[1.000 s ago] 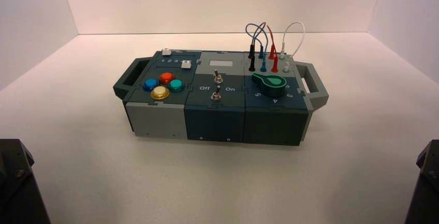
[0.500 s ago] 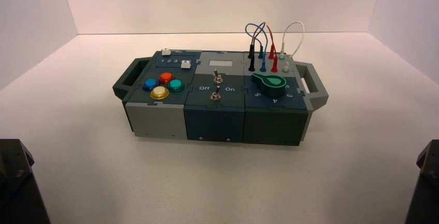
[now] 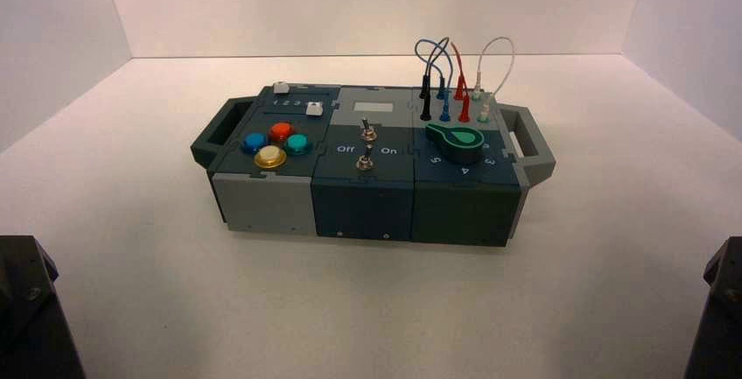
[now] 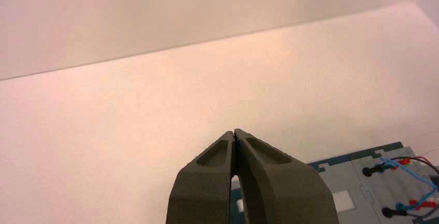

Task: Move the box closer.

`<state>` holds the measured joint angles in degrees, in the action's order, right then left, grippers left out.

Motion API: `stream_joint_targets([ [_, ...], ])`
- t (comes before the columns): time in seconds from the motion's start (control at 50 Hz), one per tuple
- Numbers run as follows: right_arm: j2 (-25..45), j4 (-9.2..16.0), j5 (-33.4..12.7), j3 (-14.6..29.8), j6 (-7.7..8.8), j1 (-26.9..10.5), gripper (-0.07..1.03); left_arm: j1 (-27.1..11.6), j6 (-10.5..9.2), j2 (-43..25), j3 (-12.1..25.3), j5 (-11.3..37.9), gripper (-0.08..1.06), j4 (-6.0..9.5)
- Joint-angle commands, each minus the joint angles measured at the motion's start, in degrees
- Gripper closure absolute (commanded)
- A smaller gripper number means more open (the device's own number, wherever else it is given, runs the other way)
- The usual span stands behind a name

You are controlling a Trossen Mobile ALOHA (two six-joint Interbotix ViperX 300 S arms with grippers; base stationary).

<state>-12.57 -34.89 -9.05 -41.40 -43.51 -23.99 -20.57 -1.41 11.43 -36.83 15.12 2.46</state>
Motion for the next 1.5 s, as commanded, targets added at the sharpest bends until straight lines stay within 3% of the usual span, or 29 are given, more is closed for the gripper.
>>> stream_joint_targets([
  [0.02, 6.1, 0.2, 0.4, 4.8, -0.09, -0.8, 0.99, -0.2, -0.18, -4.0, 4.0, -0.3, 1.01, 0.09],
  [0.36, 17.6, 0.2, -0.1, 10.5, -0.18, -0.8, 0.99, -0.8, -0.26, -16.8, 9.4, -0.9, 1.01, 0.26],
  [0.76, 27.7, 0.4, -0.3, 13.3, -0.18, -0.8, 0.99, -6.5, -0.18, -29.7, 14.3, -2.2, 1.01, 0.44],
  [1.08, 31.8, 1.8, -0.3, 11.8, -0.18, -1.2, 0.98, -7.4, 0.44, -32.2, 12.7, -1.3, 1.01, 0.09],
  [1.5, 31.2, 2.7, -0.9, 10.0, -0.18, -5.4, 0.98, -7.4, 0.97, -32.3, 7.6, 0.8, 1.01, -0.18],
])
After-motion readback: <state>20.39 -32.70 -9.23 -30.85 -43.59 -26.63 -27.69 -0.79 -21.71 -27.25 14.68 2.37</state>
